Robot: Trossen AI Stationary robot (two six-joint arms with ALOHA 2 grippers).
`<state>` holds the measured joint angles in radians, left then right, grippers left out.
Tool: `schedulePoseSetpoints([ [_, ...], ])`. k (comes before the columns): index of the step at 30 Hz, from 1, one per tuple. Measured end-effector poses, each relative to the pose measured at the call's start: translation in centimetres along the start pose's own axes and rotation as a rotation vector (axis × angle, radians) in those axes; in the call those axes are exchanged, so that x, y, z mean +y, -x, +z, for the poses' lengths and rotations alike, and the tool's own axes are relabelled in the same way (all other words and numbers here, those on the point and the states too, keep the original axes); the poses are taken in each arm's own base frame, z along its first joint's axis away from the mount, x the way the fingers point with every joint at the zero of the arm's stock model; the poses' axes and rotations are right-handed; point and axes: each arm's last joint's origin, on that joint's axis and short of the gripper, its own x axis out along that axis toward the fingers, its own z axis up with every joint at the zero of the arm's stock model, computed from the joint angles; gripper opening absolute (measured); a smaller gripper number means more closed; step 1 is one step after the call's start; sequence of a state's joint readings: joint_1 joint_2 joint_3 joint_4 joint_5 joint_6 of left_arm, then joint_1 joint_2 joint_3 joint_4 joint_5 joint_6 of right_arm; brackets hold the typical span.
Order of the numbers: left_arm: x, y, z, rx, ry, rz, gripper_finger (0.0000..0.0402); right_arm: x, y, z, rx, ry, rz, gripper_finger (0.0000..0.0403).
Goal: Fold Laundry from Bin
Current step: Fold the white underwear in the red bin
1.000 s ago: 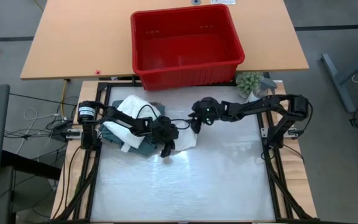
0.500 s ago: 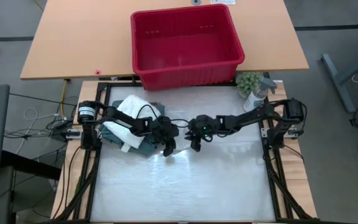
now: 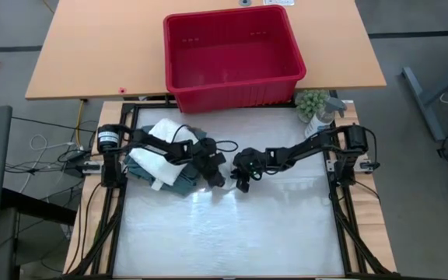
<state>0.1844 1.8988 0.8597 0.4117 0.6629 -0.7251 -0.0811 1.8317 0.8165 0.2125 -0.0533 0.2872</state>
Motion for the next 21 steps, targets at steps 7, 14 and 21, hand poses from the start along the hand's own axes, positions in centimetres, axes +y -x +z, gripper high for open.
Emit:
schedulePoseSetpoints([
  [7, -0.7, 1.5, 1.2, 0.105, 0.175, 0.018, 0.0041, -0.2, 0.0, -0.1, 0.016, -0.042, -0.005, 0.0119],
  [14, -2.2, 4.1, 1.9, 0.200, 0.159, 0.185, 0.0021, -0.3, 0.0, -0.3, 0.030, -0.051, -0.018, 0.0119],
  [21, -5.6, 5.3, 2.4, 0.090, -0.066, 0.462, 0.0011, -0.3, 0.0, -0.2, 0.013, -0.051, -0.017, 0.0119],
])
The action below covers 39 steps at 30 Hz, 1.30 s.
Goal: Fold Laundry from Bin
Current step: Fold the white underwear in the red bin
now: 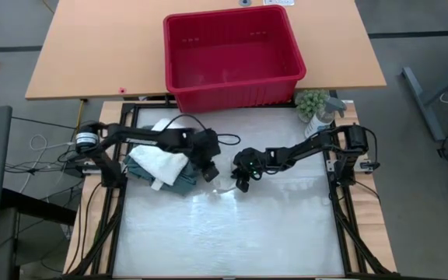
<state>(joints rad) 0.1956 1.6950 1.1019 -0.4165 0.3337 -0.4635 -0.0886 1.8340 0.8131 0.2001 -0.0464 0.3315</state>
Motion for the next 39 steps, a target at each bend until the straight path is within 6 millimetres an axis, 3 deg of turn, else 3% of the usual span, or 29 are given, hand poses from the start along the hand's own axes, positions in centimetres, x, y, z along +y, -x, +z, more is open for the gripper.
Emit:
schedulePoseSetpoints([
  [6, -4.2, 1.8, 1.1, -0.305, -0.153, -0.051, 0.0008, -0.1, 1.2, 0.8, -0.038, 0.008, -0.004, 0.0119],
  [10, -5.9, 1.6, 0.7, -0.414, -0.216, 0.023, 0.0008, -0.3, 2.9, 1.7, -0.061, 0.019, -0.008, 0.0119],
  [15, -6.4, -0.7, -0.1, -0.467, -0.305, 0.243, 0.0008, -0.3, 5.5, 2.7, -0.080, 0.045, -0.017, 0.0119],
  [20, -5.9, -4.4, -0.5, -0.428, -0.348, 0.249, 0.0008, -0.2, 8.2, 3.1, -0.074, 0.068, -0.038, 0.0119],
  [24, -5.6, -6.6, -0.9, -0.401, -0.371, 0.256, 0.0003, 0.1, 9.1, 3.1, -0.074, 0.075, -0.035, 0.0119],
  [28, -4.9, -7.1, -1.4, -0.382, -0.345, 0.302, 0.0001, 0.7, 8.6, 2.9, -0.065, 0.112, -0.020, 0.0119],
  [35, -4.0, -7.4, -2.0, -0.386, -0.323, 0.348, 0.0000, 1.0, 4.9, 1.5, -0.009, 0.164, -0.015, 0.0119],
  [39, -3.1, -8.7, -3.0, -0.321, -0.321, 0.375, 0.0000, 0.5, 3.5, 0.4, 0.070, 0.160, -0.036, 0.0119],
])
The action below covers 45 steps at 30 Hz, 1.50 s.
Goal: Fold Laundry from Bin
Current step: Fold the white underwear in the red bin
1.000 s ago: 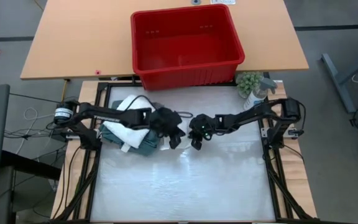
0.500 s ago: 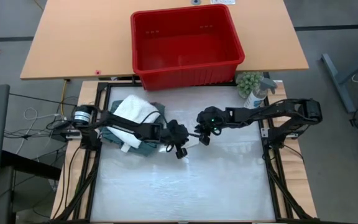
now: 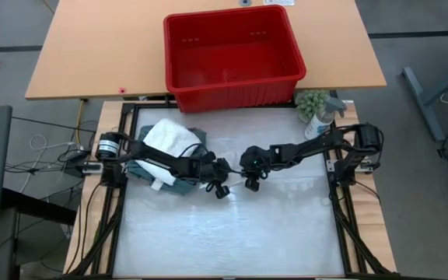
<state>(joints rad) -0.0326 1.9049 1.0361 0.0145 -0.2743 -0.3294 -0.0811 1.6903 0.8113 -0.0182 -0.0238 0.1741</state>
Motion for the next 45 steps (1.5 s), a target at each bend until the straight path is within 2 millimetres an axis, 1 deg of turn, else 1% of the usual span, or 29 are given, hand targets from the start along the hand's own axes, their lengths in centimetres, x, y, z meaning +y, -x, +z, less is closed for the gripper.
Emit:
schedulePoseSetpoints([
  [3, 0.1, -0.7, -0.4, 0.015, 0.000, 0.012, 0.0000, -0.1, -0.3, -0.4, 0.040, 0.013, -0.007, 0.0119],
  [8, 0.6, -0.8, -0.4, 0.019, -0.009, 0.052, 0.0000, -0.1, -0.1, -0.6, 0.060, 0.030, -0.010, 0.0119],
  [11, 0.9, 0.2, 0.3, -0.001, 0.001, 0.059, 0.0000, 0.0, 0.6, -0.3, 0.042, 0.065, -0.006, 0.0119],
  [16, 0.9, 2.8, 2.1, -0.087, 0.026, 0.041, 0.0000, -0.4, 2.5, 0.7, -0.021, 0.104, -0.009, 0.0119],
  [19, 0.7, 3.8, 2.8, -0.144, 0.052, 0.060, 0.0000, -1.1, 3.6, 1.5, -0.081, 0.133, -0.025, 0.0119],
  [22, 0.1, 4.2, 3.3, -0.215, 0.082, 0.059, 0.0000, -2.4, 3.7, 2.0, -0.119, 0.145, -0.055, 0.0119],
  [25, -1.2, 3.7, 3.4, -0.282, 0.076, 0.006, 0.0000, -3.8, 3.1, 2.3, -0.143, 0.139, -0.058, 0.0118],
  [29, -2.2, 2.5, 2.4, -0.275, 0.068, -0.004, 0.0000, -5.0, 2.2, 2.4, -0.173, 0.117, -0.027, 0.0118],
  [35, -2.3, 0.1, 0.7, -0.209, 0.095, 0.035, 0.0000, -5.2, 1.7, 2.2, -0.156, 0.162, -0.035, 0.0118],
  [41, -2.2, -1.8, -0.8, -0.147, 0.145, 0.028, 0.0000, -6.6, 1.8, 1.5, -0.076, 0.168, -0.104, 0.0118],
  [45, -2.3, -2.3, -1.2, -0.131, 0.173, 0.009, 0.0000, -7.7, 2.0, 1.4, -0.063, 0.140, -0.133, 0.0118],
])
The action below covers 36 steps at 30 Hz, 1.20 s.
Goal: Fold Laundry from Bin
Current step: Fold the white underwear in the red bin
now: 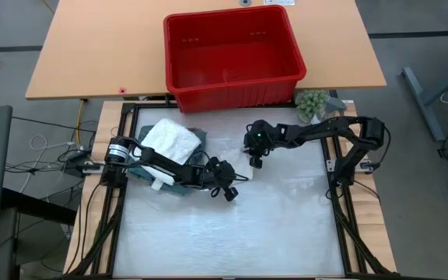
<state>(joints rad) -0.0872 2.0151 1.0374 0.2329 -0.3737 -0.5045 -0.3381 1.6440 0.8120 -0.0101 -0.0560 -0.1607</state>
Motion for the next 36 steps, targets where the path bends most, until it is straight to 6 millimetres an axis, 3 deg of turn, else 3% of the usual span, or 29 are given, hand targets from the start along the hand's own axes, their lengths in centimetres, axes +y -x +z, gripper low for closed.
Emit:
schedulePoseSetpoints([
  [5, -0.1, 0.1, 0.2, -0.013, 0.005, -0.011, 0.0000, -1.0, 0.5, 0.2, -0.015, 0.001, -0.062, 0.0118],
  [11, -0.1, 0.2, 0.3, -0.019, -0.005, -0.014, 0.0000, -2.3, 3.6, 1.7, -0.154, -0.104, -0.061, 0.0118],
  [17, -0.1, 0.2, 0.4, -0.022, 0.025, -0.016, 0.0000, -0.8, 6.5, 1.1, -0.042, -0.555, 0.060, 0.0130],
  [22, -0.2, 0.2, 0.4, -0.032, 0.031, -0.022, 0.0000, 1.3, 8.0, 0.4, 0.081, -0.891, 0.080, 0.0173],
  [28, -0.5, 0.5, 1.6, -0.053, 0.080, -0.153, 0.0000, 3.2, 6.7, -0.3, 0.171, -0.914, 0.023, 0.0233],
  [33, -0.9, 2.9, 5.7, -0.140, 0.056, -0.281, 0.0000, 3.8, 4.9, -0.7, 0.200, -0.905, -0.020, 0.0246],
  [36, -0.5, 4.6, 7.4, -0.209, -0.034, -0.230, 0.0000, 4.2, 4.2, -0.6, 0.196, -0.918, -0.011, 0.0246],
])
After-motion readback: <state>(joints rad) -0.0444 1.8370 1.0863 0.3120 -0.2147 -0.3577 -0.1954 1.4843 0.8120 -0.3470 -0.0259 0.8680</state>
